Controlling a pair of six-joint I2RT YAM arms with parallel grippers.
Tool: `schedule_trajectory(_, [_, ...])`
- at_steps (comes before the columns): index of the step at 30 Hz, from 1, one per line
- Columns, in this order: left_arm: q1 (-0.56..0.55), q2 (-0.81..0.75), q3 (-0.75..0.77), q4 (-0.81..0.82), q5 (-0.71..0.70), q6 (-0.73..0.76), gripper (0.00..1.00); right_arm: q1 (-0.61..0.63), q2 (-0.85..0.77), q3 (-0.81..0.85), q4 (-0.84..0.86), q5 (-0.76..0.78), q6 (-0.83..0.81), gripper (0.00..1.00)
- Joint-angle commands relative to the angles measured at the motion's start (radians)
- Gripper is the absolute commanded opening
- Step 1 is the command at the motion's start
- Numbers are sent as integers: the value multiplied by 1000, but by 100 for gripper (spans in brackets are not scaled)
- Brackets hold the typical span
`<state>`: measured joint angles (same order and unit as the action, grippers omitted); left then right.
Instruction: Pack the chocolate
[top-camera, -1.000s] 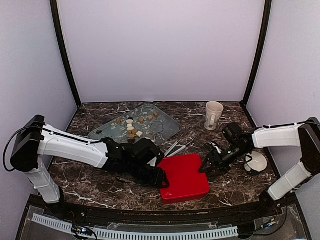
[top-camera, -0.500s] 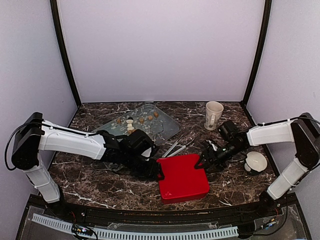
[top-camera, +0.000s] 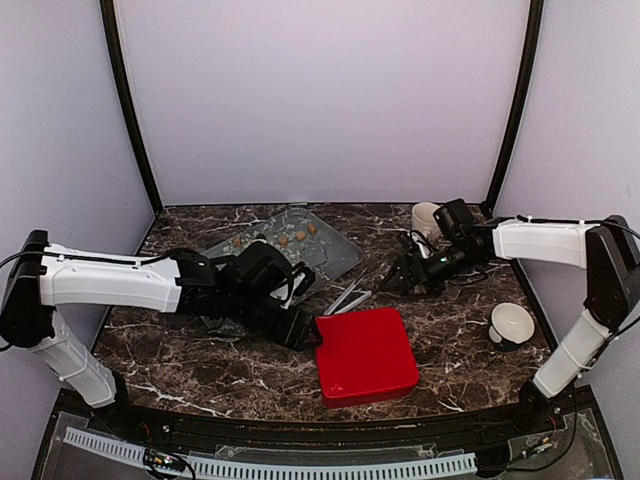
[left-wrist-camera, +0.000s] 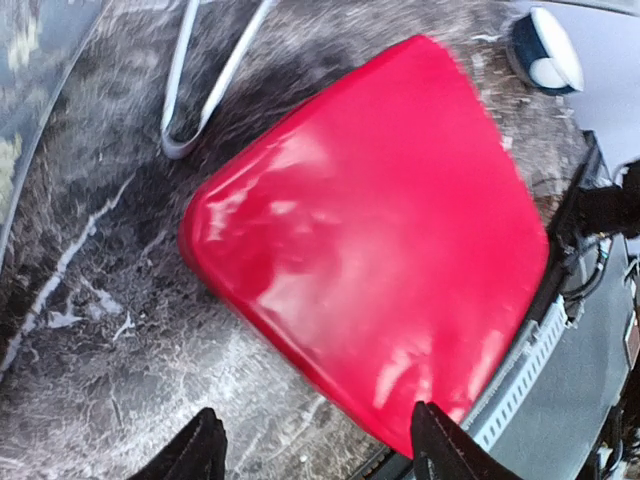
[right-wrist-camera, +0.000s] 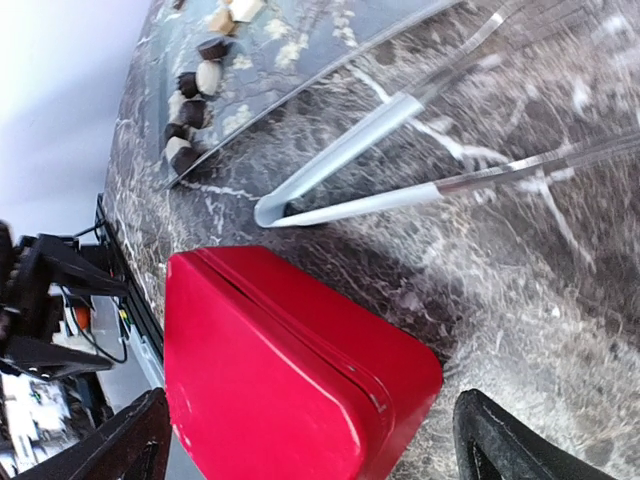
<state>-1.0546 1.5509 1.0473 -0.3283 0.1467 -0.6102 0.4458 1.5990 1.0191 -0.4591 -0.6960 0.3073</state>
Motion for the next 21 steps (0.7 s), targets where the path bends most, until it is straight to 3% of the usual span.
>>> schedule_trajectory(1, [-86, -122, -19, -60, -96, 160, 65, 24, 16, 101, -85, -23, -190, 99])
schedule_trajectory(8, [-132, -290, -211, 77, -73, 119, 64, 142, 98, 196, -193, 40, -352, 99])
schedule_trajectory(11, [-191, -320, -240, 102, -130, 160, 65, 180, 127, 207, -212, 108, -401, 99])
schedule_trajectory(16, [-336, -247, -178, 81, -303, 310, 65, 184, 161, 238, -233, 122, -430, 99])
schedule_trajectory(21, [-422, -42, -28, 80, -433, 515, 68, 183, 189, 255, -245, 95, -451, 97])
